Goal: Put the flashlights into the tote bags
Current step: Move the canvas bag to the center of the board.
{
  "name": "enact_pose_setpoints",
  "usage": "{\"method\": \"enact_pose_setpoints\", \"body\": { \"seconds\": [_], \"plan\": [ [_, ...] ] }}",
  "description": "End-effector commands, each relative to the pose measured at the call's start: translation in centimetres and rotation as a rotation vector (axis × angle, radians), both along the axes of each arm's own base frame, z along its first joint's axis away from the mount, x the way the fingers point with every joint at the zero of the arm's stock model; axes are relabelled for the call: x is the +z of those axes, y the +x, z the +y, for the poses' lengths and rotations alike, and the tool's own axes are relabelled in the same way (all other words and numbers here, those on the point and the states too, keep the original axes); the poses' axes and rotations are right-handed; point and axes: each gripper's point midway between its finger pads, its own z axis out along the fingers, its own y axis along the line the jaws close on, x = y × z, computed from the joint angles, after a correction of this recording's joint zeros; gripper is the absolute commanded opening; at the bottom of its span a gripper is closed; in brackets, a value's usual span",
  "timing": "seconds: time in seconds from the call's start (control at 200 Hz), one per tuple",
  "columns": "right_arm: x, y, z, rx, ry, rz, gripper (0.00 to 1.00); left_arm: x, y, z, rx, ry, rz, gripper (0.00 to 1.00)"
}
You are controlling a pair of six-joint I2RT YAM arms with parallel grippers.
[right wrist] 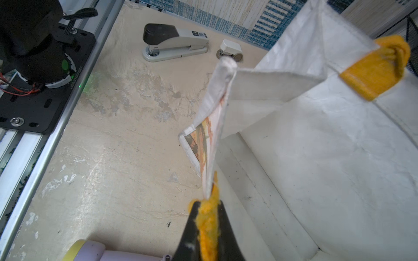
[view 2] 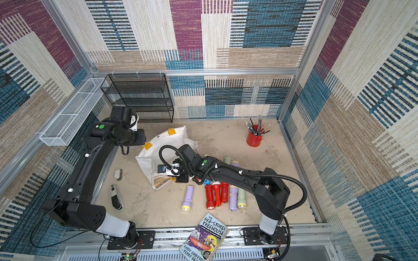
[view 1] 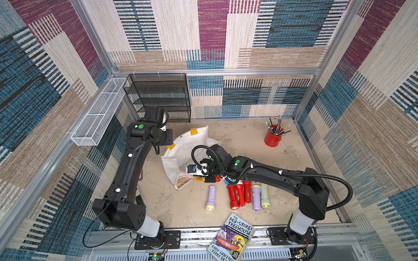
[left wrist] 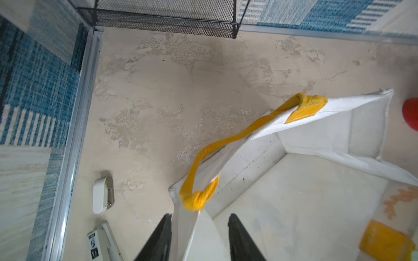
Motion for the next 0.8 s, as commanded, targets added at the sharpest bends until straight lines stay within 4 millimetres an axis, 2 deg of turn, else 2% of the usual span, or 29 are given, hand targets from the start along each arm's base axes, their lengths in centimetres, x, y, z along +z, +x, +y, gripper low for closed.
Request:
{"method": "enact_pose_setpoints", "body": {
  "seconds": [0.0,0.11,0.265,0.431,0.526,0.601,0.756,0.796],
  "plan": [
    [-0.1,-0.6,-0.1,0.036,0.004,-0.004,0.0,-0.7,1.2,-1.6,-0.174,0.016,0.026,0.45],
    [-0.6,-0.4,-0.3,0.033,-0.014,-0.009,0.0,-1.8,2.5,-3.0,-0.246,-0.02,0.052,0.46],
    [-0.7,-0.4,-0.5,0.03,-0.02,-0.02,0.0,-3.8,4.1,-3.6,-0.278,-0.022,0.11,0.47],
    [-1.0,-0.2,-0.6,0.021,-0.029,-0.029,0.0,-5.6,3.4,-4.9,-0.323,-0.088,0.183,0.46],
    [-0.8,-0.1,-0.6,0.015,-0.026,-0.035,0.0,-6.6,2.5,-4.9,-0.337,-0.087,0.216,0.43],
    [-0.2,0.3,-0.5,-0.011,-0.007,-0.03,0.01,-7.4,2.0,-4.3,-0.316,-0.064,0.246,0.34],
    [1.4,1.4,0.1,-0.078,0.035,-0.01,0.31,-8.0,1.3,-2.8,-0.235,-0.034,0.287,0.0],
    [1.5,1.7,0.2,-0.098,0.036,-0.009,0.34,-7.9,1.2,-2.5,-0.212,-0.035,0.288,0.0]
  ]
}}
